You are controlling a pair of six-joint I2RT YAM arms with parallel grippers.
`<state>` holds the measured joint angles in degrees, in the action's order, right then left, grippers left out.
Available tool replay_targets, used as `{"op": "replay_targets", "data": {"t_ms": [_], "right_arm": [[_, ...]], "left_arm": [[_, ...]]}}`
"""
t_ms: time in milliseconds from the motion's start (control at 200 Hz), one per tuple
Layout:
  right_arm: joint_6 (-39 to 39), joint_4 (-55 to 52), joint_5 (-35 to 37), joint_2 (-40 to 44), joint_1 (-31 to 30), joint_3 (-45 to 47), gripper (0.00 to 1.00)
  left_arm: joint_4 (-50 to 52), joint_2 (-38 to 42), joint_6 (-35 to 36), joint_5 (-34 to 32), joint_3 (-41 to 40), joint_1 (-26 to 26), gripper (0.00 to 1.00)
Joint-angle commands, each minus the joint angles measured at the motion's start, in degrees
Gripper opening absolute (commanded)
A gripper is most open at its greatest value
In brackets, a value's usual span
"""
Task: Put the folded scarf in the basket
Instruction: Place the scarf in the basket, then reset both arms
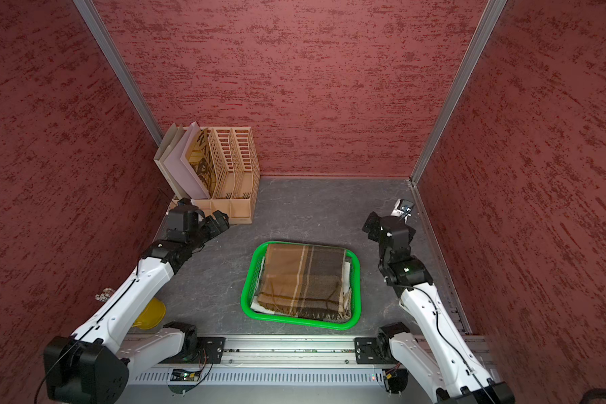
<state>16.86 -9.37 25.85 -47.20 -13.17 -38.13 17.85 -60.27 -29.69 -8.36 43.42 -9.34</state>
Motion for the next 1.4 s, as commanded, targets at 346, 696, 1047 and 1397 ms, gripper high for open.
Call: {"op": "replay_targets", "data": {"t_ms": [346,696,1047,1397], "right_arm": [[-18.1,63.2,4.2,-20.1,0.8,25.2,0.98],[-19.4,87.6,-4.7,-40.0,5.3,29.2,0.98],[-21.0,89.0,-12.8,-45.4,6.1,27.8,0.99],[-17.9,64.9,-11.5,-42.2,8.0,16.9,0.98]], "left_arm": [[-61.1,-16.9,33.4,-7.1,-22.4,1.5,1.00],[-80.3,-27.7,31.3,-1.1,-26.9,7.0,1.00],[-70.6,-27.5,28.8,1.4,-22.6,9.4,1.00],[-71.1,-27.5,28.4,3.0,-22.8,10.2,1.00]]}}
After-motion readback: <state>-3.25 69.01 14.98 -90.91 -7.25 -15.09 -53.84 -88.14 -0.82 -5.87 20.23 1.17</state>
